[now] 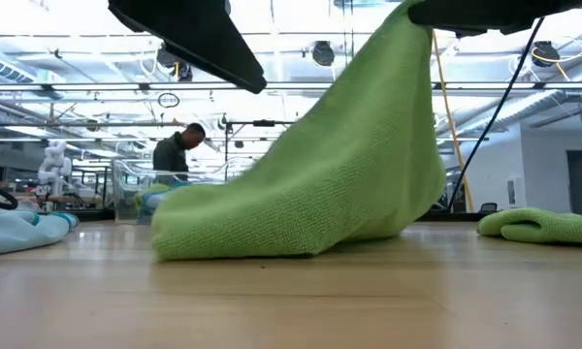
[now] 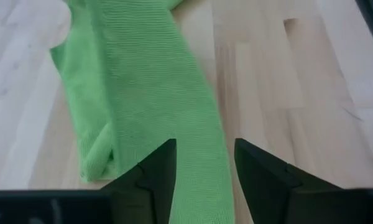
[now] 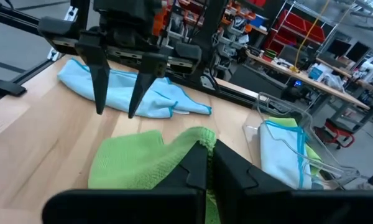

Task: Fold microfiber towels
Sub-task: Fold the top green microfiber cloth

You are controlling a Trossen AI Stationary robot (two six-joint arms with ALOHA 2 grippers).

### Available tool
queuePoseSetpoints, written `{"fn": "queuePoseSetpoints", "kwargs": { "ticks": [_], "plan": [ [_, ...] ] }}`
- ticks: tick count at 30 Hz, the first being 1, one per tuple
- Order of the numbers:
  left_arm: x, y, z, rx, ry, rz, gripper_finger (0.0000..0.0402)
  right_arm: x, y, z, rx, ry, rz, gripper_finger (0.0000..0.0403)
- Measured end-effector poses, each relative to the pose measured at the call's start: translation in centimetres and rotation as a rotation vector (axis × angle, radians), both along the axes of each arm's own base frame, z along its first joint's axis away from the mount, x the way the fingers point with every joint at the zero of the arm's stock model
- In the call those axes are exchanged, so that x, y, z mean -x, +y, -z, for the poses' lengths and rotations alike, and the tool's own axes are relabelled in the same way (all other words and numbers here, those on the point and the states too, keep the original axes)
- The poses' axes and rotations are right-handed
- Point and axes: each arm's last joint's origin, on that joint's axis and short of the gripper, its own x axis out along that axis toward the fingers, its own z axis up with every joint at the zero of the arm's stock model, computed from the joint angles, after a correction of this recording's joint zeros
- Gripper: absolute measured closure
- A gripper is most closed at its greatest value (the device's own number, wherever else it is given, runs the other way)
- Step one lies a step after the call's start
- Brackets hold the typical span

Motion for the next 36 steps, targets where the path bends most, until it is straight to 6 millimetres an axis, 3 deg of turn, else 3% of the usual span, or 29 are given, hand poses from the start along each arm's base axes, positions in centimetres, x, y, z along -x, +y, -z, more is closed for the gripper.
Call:
{"fn": "queuePoseSetpoints", "kwargs": {
  "ticks": [8,13,25,28,32,36],
  "plan": [
    [-1.2,0.7,-1.2,-0.183,-0.193,-0.115,0.0235,0.0,0.0,-0.1,-0.009,-0.012,-0.001,0.0396],
    [-3.0,2.2,-2.5,-0.098,-0.322,-0.154,0.0236,0.0,0.0,-0.2,-0.012,-0.016,-0.001,0.0396],
    [-5.8,3.6,-0.3,-0.029,-0.355,-0.085,0.0241,0.0,0.0,-0.2,-0.018,-0.023,-0.002,0.0396],
    [-5.8,3.7,-0.3,-0.066,-0.347,-0.102,0.028,-0.1,0.1,-0.2,-0.024,-0.018,-0.031,0.0396],
    [-5.0,3.3,0.2,-0.199,-0.277,-0.11,0.0378,0.0,0.4,0.3,-0.04,0.041,-0.143,0.0384],
    [-3.9,3.1,0.8,-0.355,-0.196,-0.166,0.0389,0.4,0.5,1.4,-0.103,0.162,-0.209,0.0359]
  ]
}}
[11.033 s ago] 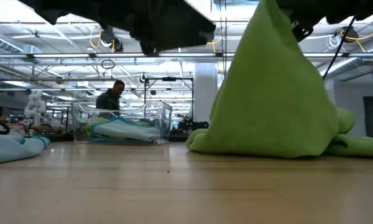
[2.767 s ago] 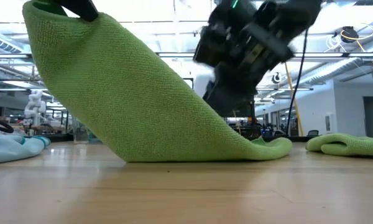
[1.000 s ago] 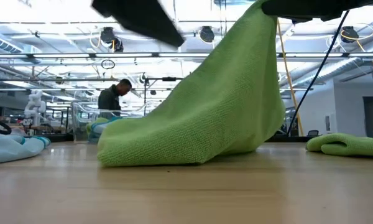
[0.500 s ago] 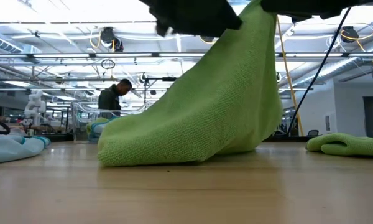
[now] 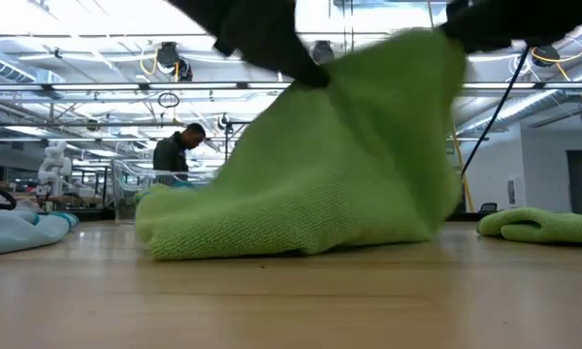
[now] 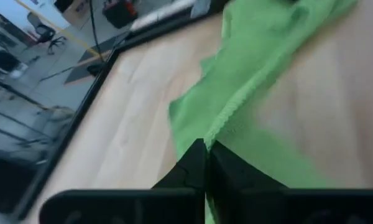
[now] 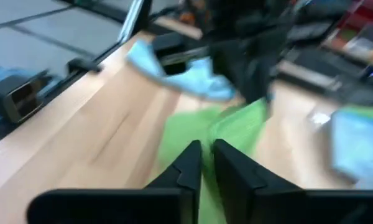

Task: Fold microfiber towels
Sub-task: Fold the top green microfiber cloth

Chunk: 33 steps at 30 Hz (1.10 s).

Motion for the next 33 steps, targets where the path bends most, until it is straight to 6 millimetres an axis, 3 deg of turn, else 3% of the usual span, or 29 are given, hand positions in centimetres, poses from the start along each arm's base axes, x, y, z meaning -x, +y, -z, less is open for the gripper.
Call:
{"fn": "queuePoseSetpoints", "kwargs": {
  "ticks": [8,13,19,27,33],
  "plan": [
    [0.4,0.1,0.4,-0.054,0.049,-0.012,0.0393,0.5,-0.2,1.2,-0.112,0.149,0.034,0.0289],
    [0.2,0.3,0.4,-0.033,0.046,-0.016,0.0397,0.2,-0.2,0.5,-0.069,0.051,0.056,0.0258],
    [0.1,0.6,0.4,-0.008,0.03,-0.041,0.0394,-0.5,0.0,1.0,-0.033,0.025,0.074,0.0238],
    [-0.1,1.1,0.4,0.023,0.008,-0.079,0.039,-3.3,-2.0,3.2,-0.308,0.148,0.106,0.0223],
    [-0.1,1.1,0.4,0.032,0.013,-0.068,0.0392,-4.4,-2.8,4.6,-0.364,0.196,0.07,0.0226]
  ]
}}
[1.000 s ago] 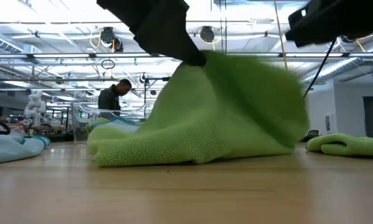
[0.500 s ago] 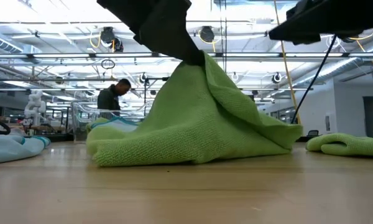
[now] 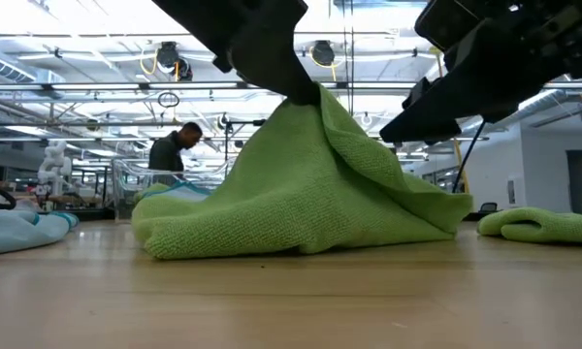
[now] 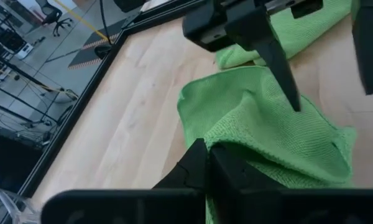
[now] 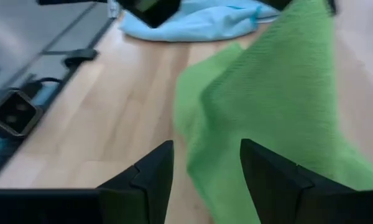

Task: Fold microfiber towels
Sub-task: Fold the top green microfiber cloth

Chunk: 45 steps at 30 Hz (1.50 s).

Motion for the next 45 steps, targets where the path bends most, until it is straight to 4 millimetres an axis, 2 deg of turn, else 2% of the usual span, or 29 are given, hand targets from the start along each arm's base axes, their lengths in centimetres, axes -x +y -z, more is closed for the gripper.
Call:
{"fn": "queuePoseSetpoints", "kwargs": {
  "ticks": [15,19,23,27,31,36,41,45],
  "plan": [
    [0.2,0.1,0.2,0.008,0.019,-0.012,0.0397,-3.1,0.4,1.5,0.011,0.098,-0.047,0.0234],
    [0.1,0.1,0.2,0.01,0.016,-0.012,0.039,-3.5,0.5,1.4,0.007,0.097,-0.088,0.0275],
    [0.2,0.1,0.3,0.015,0.022,-0.009,0.0397,-3.6,0.5,1.3,0.051,0.08,-0.113,0.0343],
    [0.2,0.1,0.3,0.024,0.033,0.004,0.0391,-3.3,0.4,0.5,0.094,0.061,-0.123,0.0395],
    [0.4,0.3,0.7,0.045,0.082,0.02,0.0388,-2.1,0.4,-0.9,0.181,0.08,-0.024,0.0388],
    [0.4,0.1,1.0,0.153,0.15,0.125,0.0396,-0.4,1.0,-2.9,0.349,0.017,0.178,0.0397],
    [0.3,0.0,1.1,0.255,0.163,0.177,0.0367,0.6,2.2,-3.8,0.525,-0.07,0.32,0.0396],
    [0.2,0.0,1.0,0.278,0.15,0.176,0.034,1.0,2.9,-4.2,0.61,-0.109,0.369,0.0396]
  ]
}}
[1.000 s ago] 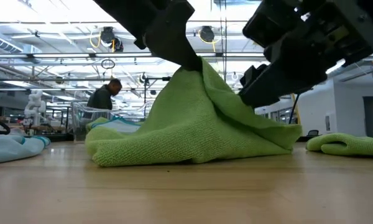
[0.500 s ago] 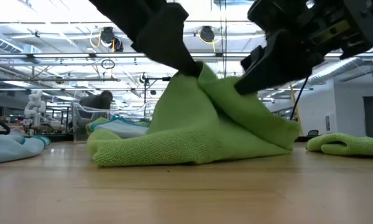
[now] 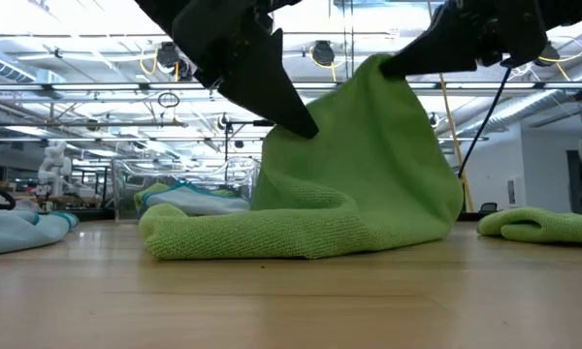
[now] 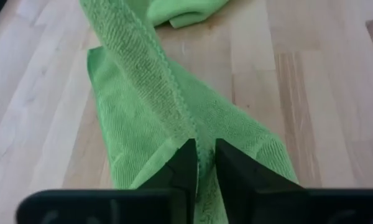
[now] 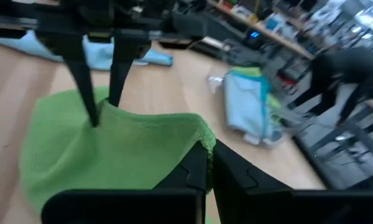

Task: Fold microfiber towels
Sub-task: Fold the top green microfiber cloth

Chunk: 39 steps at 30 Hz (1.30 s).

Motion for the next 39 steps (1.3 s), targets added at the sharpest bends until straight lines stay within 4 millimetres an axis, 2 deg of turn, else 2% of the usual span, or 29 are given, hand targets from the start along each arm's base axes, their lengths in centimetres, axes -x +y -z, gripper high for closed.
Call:
{"fn": "queuePoseSetpoints", "kwargs": {
  "ticks": [4,12,17,22,27,28,33,39],
  "plan": [
    [-0.2,-0.1,-0.3,-0.002,-0.038,-0.008,0.0313,0.2,0.5,-0.3,0.04,-0.018,-0.005,0.0397],
    [-1.5,-0.2,-2.0,-0.038,-0.268,-0.074,0.0265,0.0,0.8,-0.7,0.048,-0.052,-0.025,0.0398],
    [-2.2,0.7,-2.7,0.014,-0.354,-0.134,0.0254,-0.1,0.9,-0.9,0.026,-0.077,-0.025,0.0398],
    [-2.7,1.5,-1.9,-0.01,-0.334,-0.161,0.0288,-0.2,1.0,-1.1,0.015,-0.097,-0.029,0.0397],
    [-2.4,1.1,-1.5,-0.119,-0.314,-0.175,0.0382,-0.1,1.2,-0.7,0.04,-0.03,-0.123,0.0372],
    [-2.3,0.8,-1.5,-0.138,-0.318,-0.188,0.039,0.0,1.3,-0.6,0.041,-0.017,-0.143,0.0363],
    [-1.7,-0.1,-1.7,-0.224,-0.323,-0.222,0.0396,0.5,1.7,-0.3,0.098,0.022,-0.171,0.031],
    [-1.6,-0.2,-1.8,-0.23,-0.324,-0.22,0.0397,0.6,1.8,-0.5,0.119,-0.007,-0.108,0.0258]
  ]
}}
